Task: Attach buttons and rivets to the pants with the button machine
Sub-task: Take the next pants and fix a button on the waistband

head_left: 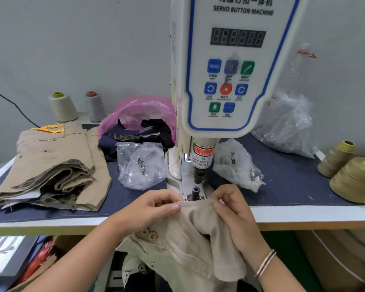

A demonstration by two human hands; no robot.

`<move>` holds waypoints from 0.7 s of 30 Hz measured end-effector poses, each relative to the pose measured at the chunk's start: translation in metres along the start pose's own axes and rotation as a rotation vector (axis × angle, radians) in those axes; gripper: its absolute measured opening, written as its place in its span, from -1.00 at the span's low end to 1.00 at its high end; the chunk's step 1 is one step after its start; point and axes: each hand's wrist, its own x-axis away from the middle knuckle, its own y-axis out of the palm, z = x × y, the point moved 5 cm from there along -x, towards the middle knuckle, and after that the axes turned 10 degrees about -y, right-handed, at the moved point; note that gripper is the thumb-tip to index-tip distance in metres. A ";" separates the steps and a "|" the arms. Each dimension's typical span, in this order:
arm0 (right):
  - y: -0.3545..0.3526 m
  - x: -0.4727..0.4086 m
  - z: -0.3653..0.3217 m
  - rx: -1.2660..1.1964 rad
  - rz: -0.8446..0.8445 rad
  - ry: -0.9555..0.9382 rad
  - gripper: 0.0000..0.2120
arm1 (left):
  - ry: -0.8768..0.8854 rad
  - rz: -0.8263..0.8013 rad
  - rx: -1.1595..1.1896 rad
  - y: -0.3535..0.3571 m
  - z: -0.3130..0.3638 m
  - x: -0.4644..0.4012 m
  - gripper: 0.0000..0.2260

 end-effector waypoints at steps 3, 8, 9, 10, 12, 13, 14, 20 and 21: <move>0.001 0.001 0.008 0.043 0.047 0.051 -0.76 | 0.047 -0.005 -0.006 0.007 0.001 -0.001 -0.90; -0.003 -0.021 0.008 0.075 0.154 0.007 -0.74 | -0.010 -0.010 0.117 -0.007 0.001 -0.012 -0.93; -0.002 -0.024 0.011 0.075 0.146 0.015 -0.70 | -0.032 -0.016 0.132 -0.011 0.000 -0.014 -0.94; -0.001 -0.025 0.015 0.073 0.144 0.029 -0.64 | -0.048 -0.024 0.128 -0.013 -0.002 -0.017 -0.94; -0.003 -0.023 0.024 0.047 0.161 0.063 -0.58 | -0.072 -0.024 0.112 -0.014 -0.007 -0.021 -0.91; -0.003 -0.021 0.027 0.021 0.175 0.077 -0.57 | -0.084 -0.013 0.117 -0.013 -0.010 -0.022 -0.90; -0.005 -0.020 0.030 -0.009 0.195 0.089 -0.58 | -0.092 -0.002 0.124 -0.013 -0.013 -0.023 -0.89; -0.008 -0.015 0.040 -0.131 0.317 0.151 -0.61 | -0.121 -0.021 0.123 -0.013 -0.015 -0.026 -0.82; -0.008 -0.015 0.040 -0.133 0.328 0.148 -0.61 | -0.121 -0.018 0.122 -0.013 -0.016 -0.025 -0.81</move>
